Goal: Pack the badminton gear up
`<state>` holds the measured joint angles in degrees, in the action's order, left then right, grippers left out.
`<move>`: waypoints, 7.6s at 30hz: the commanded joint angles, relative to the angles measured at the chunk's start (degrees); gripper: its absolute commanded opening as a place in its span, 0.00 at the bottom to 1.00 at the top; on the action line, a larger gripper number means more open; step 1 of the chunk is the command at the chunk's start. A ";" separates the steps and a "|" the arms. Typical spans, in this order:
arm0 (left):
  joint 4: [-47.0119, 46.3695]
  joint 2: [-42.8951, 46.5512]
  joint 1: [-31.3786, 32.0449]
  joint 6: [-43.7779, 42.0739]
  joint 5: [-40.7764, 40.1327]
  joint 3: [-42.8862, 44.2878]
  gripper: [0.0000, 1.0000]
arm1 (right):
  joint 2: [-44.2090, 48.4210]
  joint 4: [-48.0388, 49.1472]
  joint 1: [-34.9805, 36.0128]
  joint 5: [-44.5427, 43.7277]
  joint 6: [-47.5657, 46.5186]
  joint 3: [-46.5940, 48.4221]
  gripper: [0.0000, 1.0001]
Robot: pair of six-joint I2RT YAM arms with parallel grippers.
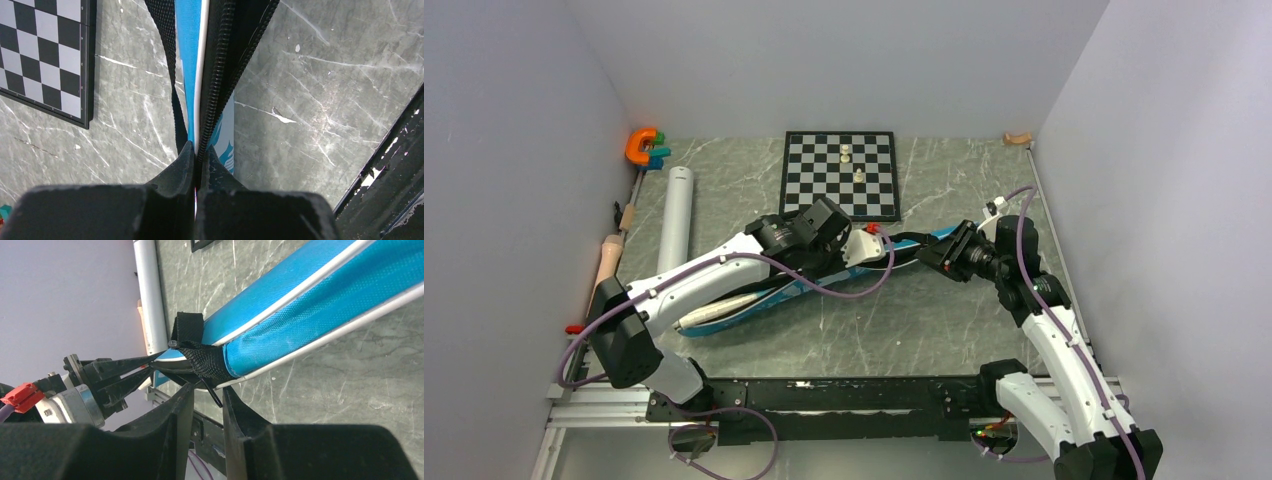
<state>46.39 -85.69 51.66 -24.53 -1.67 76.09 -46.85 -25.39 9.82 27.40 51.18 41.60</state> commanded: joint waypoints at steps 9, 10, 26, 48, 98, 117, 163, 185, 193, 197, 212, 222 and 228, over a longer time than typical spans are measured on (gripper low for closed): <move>-2.31 3.76 -0.04 0.01 0.62 -0.65 0.00 | 1.22 1.27 -0.25 2.02 1.52 0.63 0.23; -2.35 3.77 0.00 -0.05 0.62 -0.75 0.00 | 1.36 1.30 -0.26 2.31 1.60 0.54 0.23; -2.01 3.01 -0.02 0.10 0.62 0.13 0.00 | 2.66 0.78 -0.27 4.08 2.44 -0.94 0.21; -2.10 2.69 -0.02 0.54 0.57 0.47 0.00 | 4.32 6.02 0.36 4.63 6.73 -4.77 0.00; 10.02 -14.06 -4.73 14.55 11.53 32.88 0.00 | 15.12 2.66 30.95 -31.62 9.86 -3.34 0.68; 11.95 -16.89 -8.17 30.16 5.41 45.20 0.00 | -15.61 -0.42 49.71 -53.87 -1.47 20.03 0.80; 10.09 3.53 -19.86 32.33 13.22 28.48 0.11 | -28.22 16.45 64.16 -63.94 -39.24 23.97 0.00; 15.28 28.11 -27.29 10.42 19.21 8.64 0.99 | -24.99 3.65 64.32 -42.63 -58.92 25.48 0.00; 21.02 36.56 -27.49 -12.81 19.79 7.36 1.00 | -24.23 1.35 64.57 -48.14 -62.49 22.68 0.00; 19.08 45.28 -27.49 -27.53 20.59 -2.12 0.99 | -22.48 1.46 64.63 -51.04 -65.09 20.88 0.00; 9.93 45.59 -27.61 -54.66 27.69 -16.51 0.88 | -19.86 2.83 70.43 -59.87 -68.87 14.18 0.00; 22.82 33.91 -29.86 -66.60 34.95 -10.01 0.90 | -16.99 2.81 71.90 -63.20 -70.70 12.25 0.00; 20.33 30.22 -29.98 -64.60 33.36 -10.88 0.86 | -16.20 4.34 72.09 -64.76 -71.73 10.93 0.00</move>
<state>65.89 -53.67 22.02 -87.79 29.34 64.51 -66.28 -27.42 81.54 -32.12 -18.57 52.40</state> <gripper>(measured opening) 0.889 0.046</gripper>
